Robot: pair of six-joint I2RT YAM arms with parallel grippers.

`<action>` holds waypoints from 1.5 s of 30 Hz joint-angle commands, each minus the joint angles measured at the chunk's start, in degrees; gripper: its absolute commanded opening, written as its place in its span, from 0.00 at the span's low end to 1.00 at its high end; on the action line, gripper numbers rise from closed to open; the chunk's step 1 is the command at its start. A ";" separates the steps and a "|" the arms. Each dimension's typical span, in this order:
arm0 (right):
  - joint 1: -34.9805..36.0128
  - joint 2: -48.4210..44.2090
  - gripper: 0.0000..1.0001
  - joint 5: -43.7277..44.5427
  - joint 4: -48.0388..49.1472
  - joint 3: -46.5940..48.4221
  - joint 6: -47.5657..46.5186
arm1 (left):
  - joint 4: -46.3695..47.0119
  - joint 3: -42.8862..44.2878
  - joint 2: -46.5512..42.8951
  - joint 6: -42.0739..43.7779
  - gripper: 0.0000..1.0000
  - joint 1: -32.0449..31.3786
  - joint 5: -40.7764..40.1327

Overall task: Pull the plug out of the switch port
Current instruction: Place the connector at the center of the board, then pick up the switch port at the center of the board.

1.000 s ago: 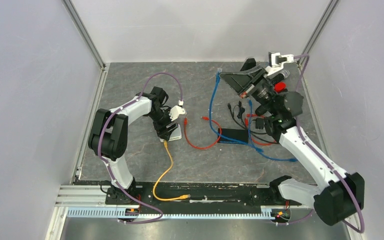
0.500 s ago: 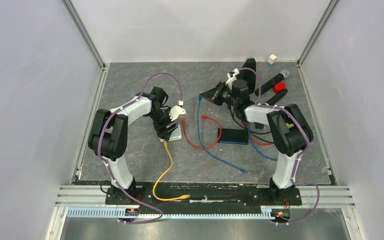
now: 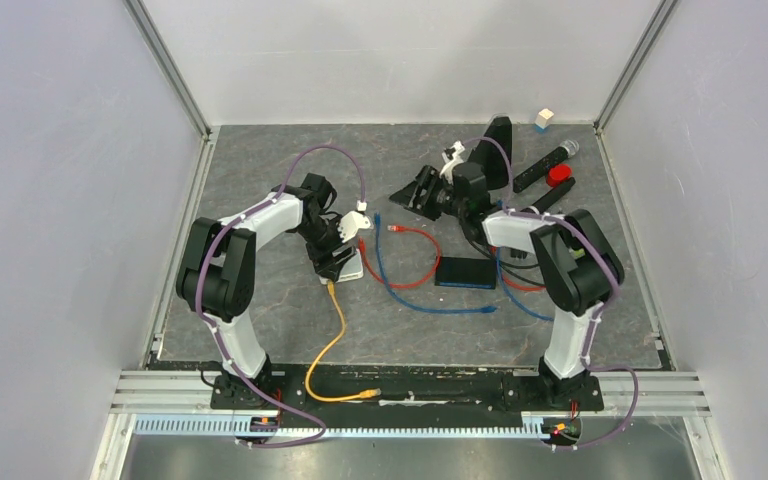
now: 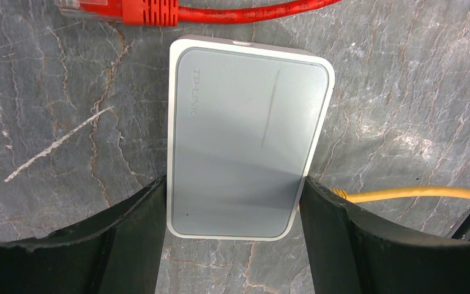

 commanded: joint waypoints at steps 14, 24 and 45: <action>21.57 -19.79 0.60 10.12 14.79 -25.69 8.28 | 1.19 0.80 -0.06 -3.40 0.58 0.51 -0.20; 29.20 -3.94 0.63 17.35 25.05 -20.69 19.91 | 1.54 0.47 -0.50 -5.48 0.58 0.50 1.05; 32.51 12.96 0.49 30.77 31.67 -11.85 34.63 | 1.45 0.92 -0.01 -5.38 0.58 0.56 2.68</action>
